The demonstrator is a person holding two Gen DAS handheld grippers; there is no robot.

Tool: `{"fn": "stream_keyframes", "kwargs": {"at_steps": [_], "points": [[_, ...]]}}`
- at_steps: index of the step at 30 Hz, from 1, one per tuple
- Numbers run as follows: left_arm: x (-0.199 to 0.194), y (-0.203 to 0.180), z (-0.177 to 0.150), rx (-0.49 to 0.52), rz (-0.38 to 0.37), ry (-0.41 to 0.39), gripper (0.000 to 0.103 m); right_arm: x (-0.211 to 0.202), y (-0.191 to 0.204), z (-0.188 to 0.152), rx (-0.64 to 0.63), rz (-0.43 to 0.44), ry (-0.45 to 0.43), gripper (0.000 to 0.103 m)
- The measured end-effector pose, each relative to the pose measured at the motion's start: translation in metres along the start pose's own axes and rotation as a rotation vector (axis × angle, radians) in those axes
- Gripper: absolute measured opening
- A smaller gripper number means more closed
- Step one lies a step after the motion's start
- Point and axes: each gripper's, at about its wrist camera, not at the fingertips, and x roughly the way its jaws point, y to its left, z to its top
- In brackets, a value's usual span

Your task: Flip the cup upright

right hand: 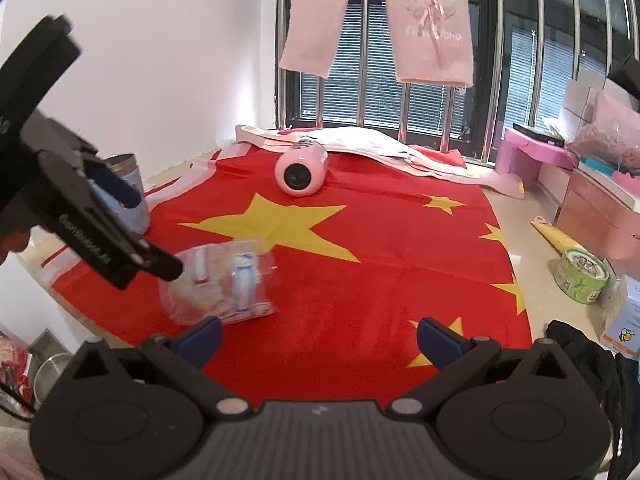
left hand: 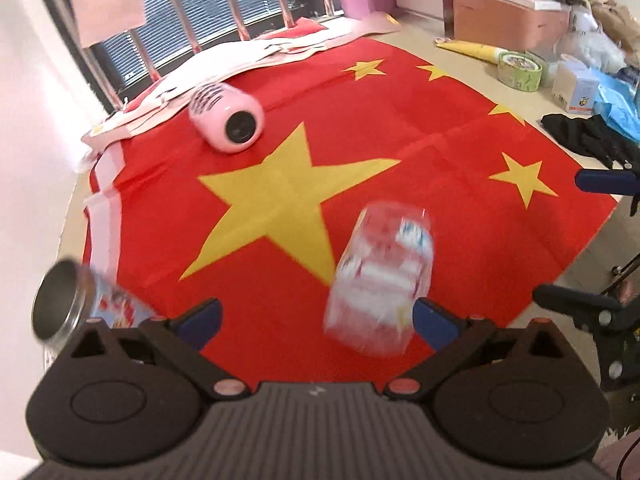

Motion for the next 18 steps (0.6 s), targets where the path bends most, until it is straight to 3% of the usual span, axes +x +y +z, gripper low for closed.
{"fn": "stream_keyframes", "kwargs": {"at_steps": [9,14,18], "points": [[-0.017,0.064,-0.056,-0.073,-0.11,-0.12,0.103,0.004,0.074,0.019,0.009,-0.088,0.031,0.103],[-0.011,0.095,-0.072,-0.05,-0.195,-0.18,0.103,0.015,0.104,0.035,0.088,-0.144,0.067,0.103],[0.001,0.105,-0.078,0.006,-0.209,-0.2,0.103,0.029,0.122,0.052,0.145,-0.198,0.097,0.103]]}}
